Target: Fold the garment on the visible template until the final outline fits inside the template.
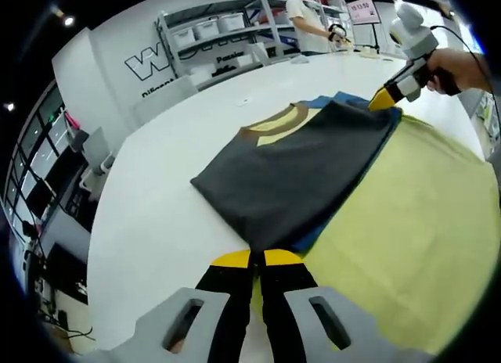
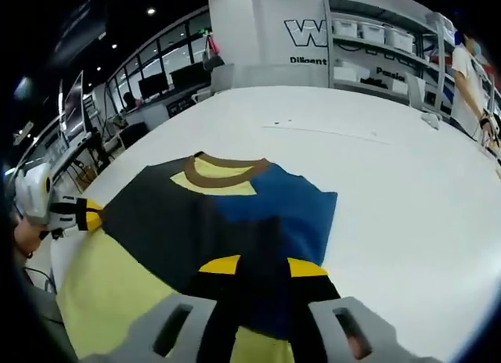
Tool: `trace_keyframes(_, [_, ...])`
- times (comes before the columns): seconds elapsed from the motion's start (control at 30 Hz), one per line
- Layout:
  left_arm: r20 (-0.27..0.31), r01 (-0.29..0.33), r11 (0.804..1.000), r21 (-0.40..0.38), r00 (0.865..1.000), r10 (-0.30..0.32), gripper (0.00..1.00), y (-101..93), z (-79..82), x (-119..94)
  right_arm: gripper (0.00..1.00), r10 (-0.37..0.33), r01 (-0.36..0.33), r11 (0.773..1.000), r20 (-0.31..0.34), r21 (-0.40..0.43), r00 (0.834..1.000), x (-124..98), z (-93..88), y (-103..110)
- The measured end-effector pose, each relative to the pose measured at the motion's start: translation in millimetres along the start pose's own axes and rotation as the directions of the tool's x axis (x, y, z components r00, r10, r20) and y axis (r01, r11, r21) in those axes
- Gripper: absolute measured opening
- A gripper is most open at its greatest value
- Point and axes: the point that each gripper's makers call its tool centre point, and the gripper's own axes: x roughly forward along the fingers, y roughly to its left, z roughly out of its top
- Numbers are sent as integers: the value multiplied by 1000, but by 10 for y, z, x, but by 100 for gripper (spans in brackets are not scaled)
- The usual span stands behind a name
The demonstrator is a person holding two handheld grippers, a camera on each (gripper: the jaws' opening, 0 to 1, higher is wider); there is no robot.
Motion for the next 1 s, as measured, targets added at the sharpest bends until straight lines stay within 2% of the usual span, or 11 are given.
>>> trace_keyframes(0.13, [1, -1, 1000, 0, 1000, 1, 0, 3, 0, 3, 13, 5, -5, 1000, 1, -29, 1000, 126, 45, -22])
trace_keyframes(0.43, [2, -3, 1000, -2, 1000, 3, 0, 3, 0, 4, 7, -3, 2, 999, -21, -53, 1000, 161, 27, -12])
trace_keyframes(0.5, [2, -4, 1000, 0, 1000, 4, 0, 1, 0, 4, 3, -16, 14, 997, -30, -76, 999, 165, 17, -34])
trace_keyframes(0.67, [3, -5, 1000, -1, 1000, 5, 0, -7, -3, 1, 0, -37, 32, 990, -32, -140, 999, 160, -29, -48])
trace_keyframes(0.8, [5, -4, 1000, -5, 1000, 4, 0, -7, -7, 0, 0, -55, 54, 993, -2, -107, 999, 101, 17, -89])
trace_keyframes(1.0, [4, -3, 1000, 3, 1000, 3, 0, -8, -7, -2, 0, -88, 89, 990, 17, -111, 996, -5, 12, -172])
